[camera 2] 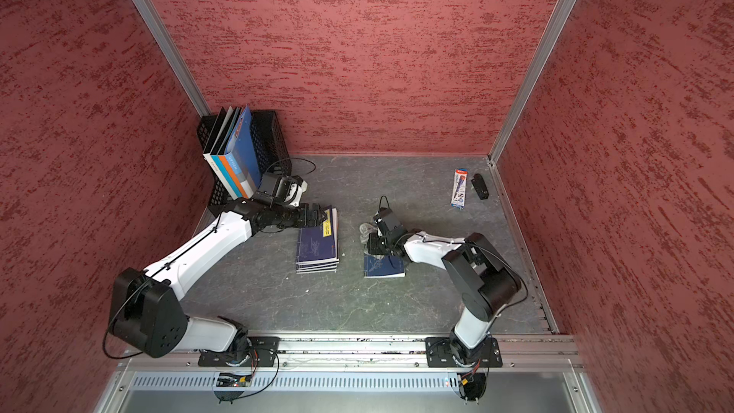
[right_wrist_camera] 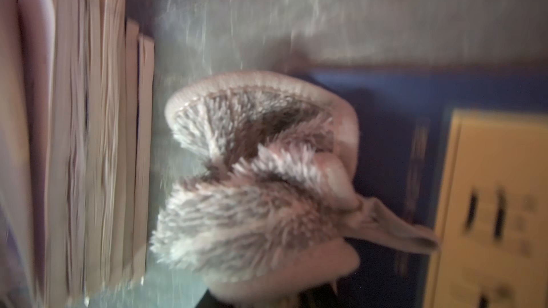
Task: Wipe the cover of the book
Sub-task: Wipe the dirt from the cover of the book.
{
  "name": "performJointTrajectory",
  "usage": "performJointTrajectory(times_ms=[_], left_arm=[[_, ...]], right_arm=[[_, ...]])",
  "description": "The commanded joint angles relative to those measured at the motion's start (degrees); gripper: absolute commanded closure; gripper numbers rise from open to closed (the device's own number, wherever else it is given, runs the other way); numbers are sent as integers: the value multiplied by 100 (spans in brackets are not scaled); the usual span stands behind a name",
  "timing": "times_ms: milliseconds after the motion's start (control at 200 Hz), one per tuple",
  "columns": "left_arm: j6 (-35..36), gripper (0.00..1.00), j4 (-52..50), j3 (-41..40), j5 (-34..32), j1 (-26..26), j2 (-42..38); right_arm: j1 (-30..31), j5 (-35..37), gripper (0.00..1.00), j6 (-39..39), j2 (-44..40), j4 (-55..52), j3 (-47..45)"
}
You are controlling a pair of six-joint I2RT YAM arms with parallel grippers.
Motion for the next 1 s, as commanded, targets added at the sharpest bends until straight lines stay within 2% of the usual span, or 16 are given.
performJointTrajectory(times_ms=[0, 105, 235, 456, 651, 842, 997], left_arm=[[35, 0, -76, 38, -59, -24, -207], [11, 0, -65, -18, -65, -25, -269], [16, 0, -69, -74, -69, -25, -323], [44, 0, -30, -55, -73, -17, -275], [37, 0, 72, 13, -5, -8, -83], [31, 0, 91, 76, 32, -26, 37], [29, 0, 75, 94, 32, -33, 59]], right_arm=[[-107, 140, 74, -390, 632, -457, 454], [-182, 111, 74, -454, 825, -505, 760], [-231, 192, 74, -395, 589, -558, 600], [-199, 307, 73, -15, -455, -725, -659], [115, 371, 73, 516, -1378, -976, -1772], [476, 334, 73, 1095, -1965, -971, -2320], [489, 416, 73, 1106, -2105, -1027, -2394]])
